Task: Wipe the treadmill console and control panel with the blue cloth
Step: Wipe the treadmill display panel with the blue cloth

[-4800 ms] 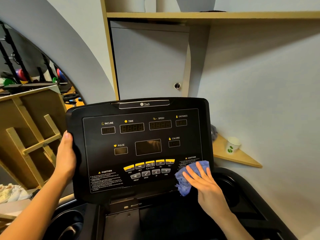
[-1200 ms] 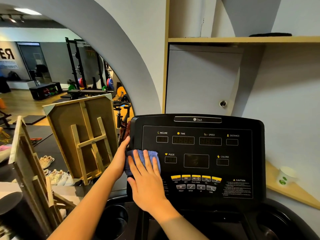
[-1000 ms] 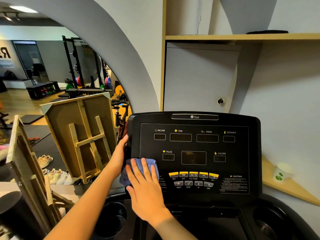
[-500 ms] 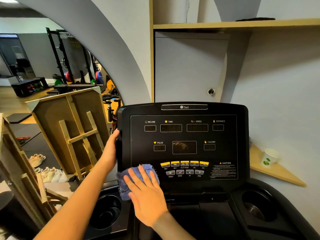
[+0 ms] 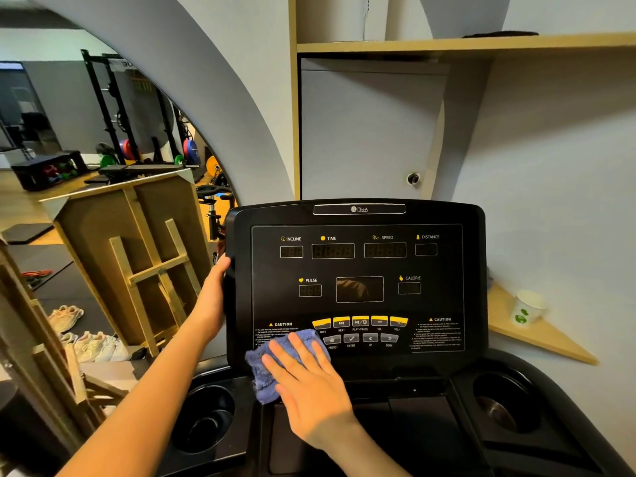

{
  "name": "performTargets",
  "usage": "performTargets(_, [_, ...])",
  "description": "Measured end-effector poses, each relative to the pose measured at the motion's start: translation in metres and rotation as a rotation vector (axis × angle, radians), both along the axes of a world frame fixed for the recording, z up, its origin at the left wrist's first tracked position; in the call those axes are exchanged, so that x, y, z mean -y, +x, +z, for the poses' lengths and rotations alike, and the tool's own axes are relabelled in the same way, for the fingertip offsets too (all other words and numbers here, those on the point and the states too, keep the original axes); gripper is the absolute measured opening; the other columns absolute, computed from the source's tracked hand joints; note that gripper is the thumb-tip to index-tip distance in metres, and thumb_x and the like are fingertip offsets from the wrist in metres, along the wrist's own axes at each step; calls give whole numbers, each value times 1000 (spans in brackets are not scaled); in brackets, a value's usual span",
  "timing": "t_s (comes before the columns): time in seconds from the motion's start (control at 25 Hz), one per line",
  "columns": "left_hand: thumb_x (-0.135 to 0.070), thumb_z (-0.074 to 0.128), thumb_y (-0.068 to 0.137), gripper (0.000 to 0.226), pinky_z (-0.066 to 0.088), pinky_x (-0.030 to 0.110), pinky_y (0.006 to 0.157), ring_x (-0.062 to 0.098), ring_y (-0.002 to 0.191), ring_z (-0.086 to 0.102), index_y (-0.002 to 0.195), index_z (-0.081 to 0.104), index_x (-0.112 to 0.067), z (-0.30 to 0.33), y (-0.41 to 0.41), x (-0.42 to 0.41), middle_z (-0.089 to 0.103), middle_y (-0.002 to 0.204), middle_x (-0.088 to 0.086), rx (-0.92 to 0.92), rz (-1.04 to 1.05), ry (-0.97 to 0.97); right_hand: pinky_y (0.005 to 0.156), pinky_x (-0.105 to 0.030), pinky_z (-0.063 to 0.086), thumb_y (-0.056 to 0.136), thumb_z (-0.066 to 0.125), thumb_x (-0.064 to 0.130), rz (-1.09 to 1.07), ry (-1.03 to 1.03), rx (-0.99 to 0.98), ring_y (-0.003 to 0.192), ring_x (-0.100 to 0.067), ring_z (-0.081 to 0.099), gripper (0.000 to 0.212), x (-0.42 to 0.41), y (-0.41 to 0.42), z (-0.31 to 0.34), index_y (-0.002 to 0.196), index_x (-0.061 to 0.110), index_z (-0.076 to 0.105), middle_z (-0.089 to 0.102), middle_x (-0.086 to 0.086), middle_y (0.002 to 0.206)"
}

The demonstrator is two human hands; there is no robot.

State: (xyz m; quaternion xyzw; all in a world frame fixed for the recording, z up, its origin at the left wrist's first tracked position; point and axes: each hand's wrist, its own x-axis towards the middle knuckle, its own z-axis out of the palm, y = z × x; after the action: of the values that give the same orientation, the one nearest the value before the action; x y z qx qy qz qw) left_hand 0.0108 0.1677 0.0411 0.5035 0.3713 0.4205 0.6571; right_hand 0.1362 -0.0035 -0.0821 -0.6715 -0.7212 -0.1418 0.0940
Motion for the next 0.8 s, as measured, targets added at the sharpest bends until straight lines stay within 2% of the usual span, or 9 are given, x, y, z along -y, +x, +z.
performTargets(0.2, [-50, 41, 99, 48, 46, 40, 91, 24, 118, 59, 140, 52, -28, 1, -1, 0, 64, 129, 3, -13, -9, 22, 120, -45, 12, 99, 40, 40, -12, 20, 25, 154, -22, 12, 58, 10, 20, -8, 154, 27, 33, 26, 6, 163])
performTargets(0.48, [-47, 43, 99, 49, 47, 39, 86, 28, 118, 60, 142, 51, -26, 1, -1, -2, 63, 131, 7, 10, -6, 5, 119, -44, 18, 100, 42, 36, -57, 97, -18, 153, -22, 18, 53, 37, 58, -11, 152, 27, 35, 30, 6, 162])
performTargets(0.64, [-45, 41, 100, 48, 46, 36, 79, 24, 110, 61, 143, 49, -25, 5, 3, 6, 63, 127, 6, 37, 4, -19, 117, -45, 20, 99, 41, 34, -112, 106, -10, 152, -22, 20, 53, 57, 91, -11, 151, 27, 39, 32, 6, 161])
performTargets(0.72, [-44, 41, 101, 47, 45, 35, 76, 23, 107, 61, 144, 49, -25, 6, 4, 7, 63, 127, 6, 42, 12, -21, 116, -46, 21, 102, 35, 34, -130, 118, 15, 153, -23, 18, 50, 67, 108, -13, 151, 27, 38, 31, 5, 161])
performTargets(0.8, [-44, 42, 100, 50, 45, 35, 77, 23, 110, 61, 146, 45, -27, 5, 4, 7, 60, 133, 6, 48, 21, -36, 117, -46, 19, 107, 21, 33, -144, 128, 48, 154, -23, 13, 48, 75, 124, -16, 152, 25, 35, 28, 3, 162])
